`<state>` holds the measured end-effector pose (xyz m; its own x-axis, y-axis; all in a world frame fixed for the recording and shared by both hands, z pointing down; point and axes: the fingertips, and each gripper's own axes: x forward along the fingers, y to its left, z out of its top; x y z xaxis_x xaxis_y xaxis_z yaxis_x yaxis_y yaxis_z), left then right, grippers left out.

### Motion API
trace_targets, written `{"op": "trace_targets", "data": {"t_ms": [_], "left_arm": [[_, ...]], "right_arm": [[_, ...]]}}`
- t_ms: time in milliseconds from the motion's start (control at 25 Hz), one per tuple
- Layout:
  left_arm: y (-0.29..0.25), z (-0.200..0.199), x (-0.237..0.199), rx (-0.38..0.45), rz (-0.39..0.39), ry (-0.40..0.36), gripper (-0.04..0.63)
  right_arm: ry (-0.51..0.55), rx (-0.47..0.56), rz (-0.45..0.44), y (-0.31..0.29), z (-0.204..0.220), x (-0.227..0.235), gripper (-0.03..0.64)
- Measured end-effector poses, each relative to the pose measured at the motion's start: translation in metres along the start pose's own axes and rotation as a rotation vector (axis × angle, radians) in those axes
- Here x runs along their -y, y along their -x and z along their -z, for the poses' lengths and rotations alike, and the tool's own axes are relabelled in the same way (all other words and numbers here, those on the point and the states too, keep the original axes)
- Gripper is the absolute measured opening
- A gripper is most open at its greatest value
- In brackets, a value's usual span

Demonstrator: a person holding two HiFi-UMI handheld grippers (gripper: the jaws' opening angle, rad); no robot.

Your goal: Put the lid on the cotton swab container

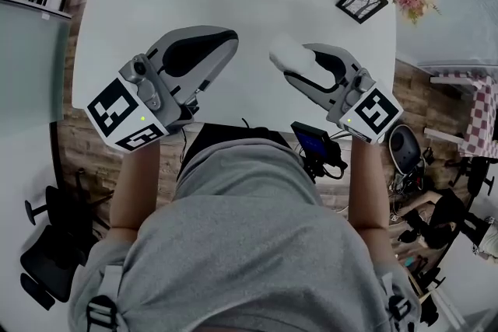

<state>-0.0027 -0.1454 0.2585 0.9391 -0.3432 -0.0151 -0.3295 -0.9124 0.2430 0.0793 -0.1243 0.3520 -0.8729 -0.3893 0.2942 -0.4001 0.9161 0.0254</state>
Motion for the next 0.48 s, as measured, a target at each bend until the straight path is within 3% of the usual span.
{"op": "trace_targets", "data": {"t_ms": [480], "left_arm": [[0.020,0.007,-0.011,0.007,-0.116,-0.004,0.003]], "right_arm": [[-0.041,0.061,0.056,-0.003,0.026,0.029,0.204]]}}
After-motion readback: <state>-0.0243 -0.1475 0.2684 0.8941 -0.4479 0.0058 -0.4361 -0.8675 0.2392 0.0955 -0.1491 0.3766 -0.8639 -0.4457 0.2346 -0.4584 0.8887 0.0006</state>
